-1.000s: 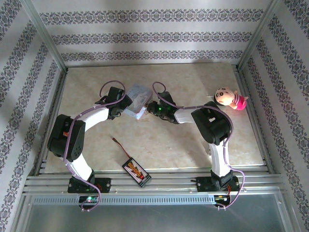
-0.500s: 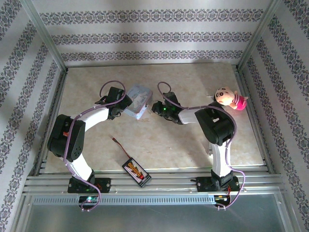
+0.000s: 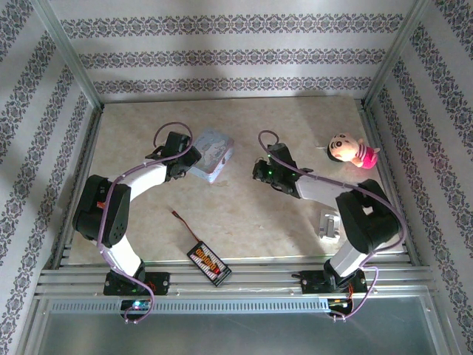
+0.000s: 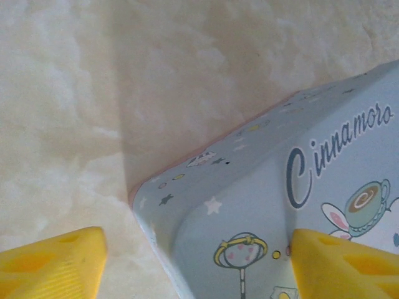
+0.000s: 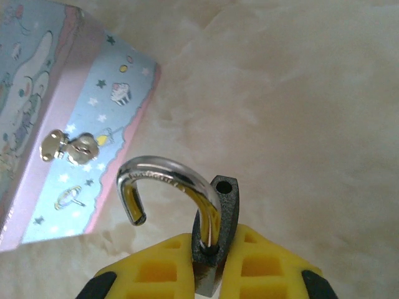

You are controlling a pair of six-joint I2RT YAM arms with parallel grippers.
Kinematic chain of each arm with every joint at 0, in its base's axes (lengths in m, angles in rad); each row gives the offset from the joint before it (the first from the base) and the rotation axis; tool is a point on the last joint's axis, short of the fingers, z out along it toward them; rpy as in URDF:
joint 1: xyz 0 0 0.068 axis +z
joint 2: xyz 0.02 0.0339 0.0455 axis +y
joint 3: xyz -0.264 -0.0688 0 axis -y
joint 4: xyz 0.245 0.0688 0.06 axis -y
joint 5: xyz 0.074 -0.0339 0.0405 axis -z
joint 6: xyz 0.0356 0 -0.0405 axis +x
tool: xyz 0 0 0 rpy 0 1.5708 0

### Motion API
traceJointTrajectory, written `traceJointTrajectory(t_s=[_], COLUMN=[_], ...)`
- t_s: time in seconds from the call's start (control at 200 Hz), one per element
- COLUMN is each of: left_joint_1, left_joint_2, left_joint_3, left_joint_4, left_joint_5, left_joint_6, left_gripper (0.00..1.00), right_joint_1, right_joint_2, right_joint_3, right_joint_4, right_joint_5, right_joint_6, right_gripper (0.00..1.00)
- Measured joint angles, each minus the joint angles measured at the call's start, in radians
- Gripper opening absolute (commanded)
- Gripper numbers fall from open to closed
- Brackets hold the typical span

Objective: Unlock a padlock with a key

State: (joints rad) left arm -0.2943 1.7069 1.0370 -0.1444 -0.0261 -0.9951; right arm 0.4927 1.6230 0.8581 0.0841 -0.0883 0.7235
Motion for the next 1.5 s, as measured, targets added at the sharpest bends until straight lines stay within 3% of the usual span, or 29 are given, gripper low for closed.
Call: traceJointTrajectory(t_s=[0.155, 0.48, 0.75, 0.98, 1.224, 1.499], left_joint_1=[0.000, 0.027, 0.068, 0.071, 0.076, 0.093], left_joint_2=[0.027, 0.197, 0.356, 0.361, 0.408, 0.511], left_joint_3=[0.035, 0.227, 0.400, 0.420, 0.494, 0.610], left_joint_4=[0.002, 0.034, 0.075, 0.051, 0.024, 0.081], left_joint_5=[0.019, 0.145, 0.330, 0.341, 0.344, 0.423], left_joint_6=[0.016, 0.179, 0.260, 0.307, 0.335, 0.312], left_gripper=[0.62, 0.61, 0.65, 0.67, 0.62, 0.61], right_joint_1=[0.000, 0.000, -0.025, -0.068, -0.121, -0.131], right_joint_2=[-0.088, -0.114, -0.039, 0.095, 0.251, 0.290], right_joint_3=[-0.014, 0.004, 0.076, 0.188, 0.365, 0.417], right_joint_4=[-0.153, -0.427, -0.549, -0.621, -0.660, -0.665], right_joint_5=[0.063, 0.112, 0.146, 0.186, 0.177, 0.174], right_joint_6=[-0.067, -0.203, -0.279, -0.355, -0.434, -0.466], right_gripper=[0.00, 0.01, 0.03, 0.05, 0.08, 0.08])
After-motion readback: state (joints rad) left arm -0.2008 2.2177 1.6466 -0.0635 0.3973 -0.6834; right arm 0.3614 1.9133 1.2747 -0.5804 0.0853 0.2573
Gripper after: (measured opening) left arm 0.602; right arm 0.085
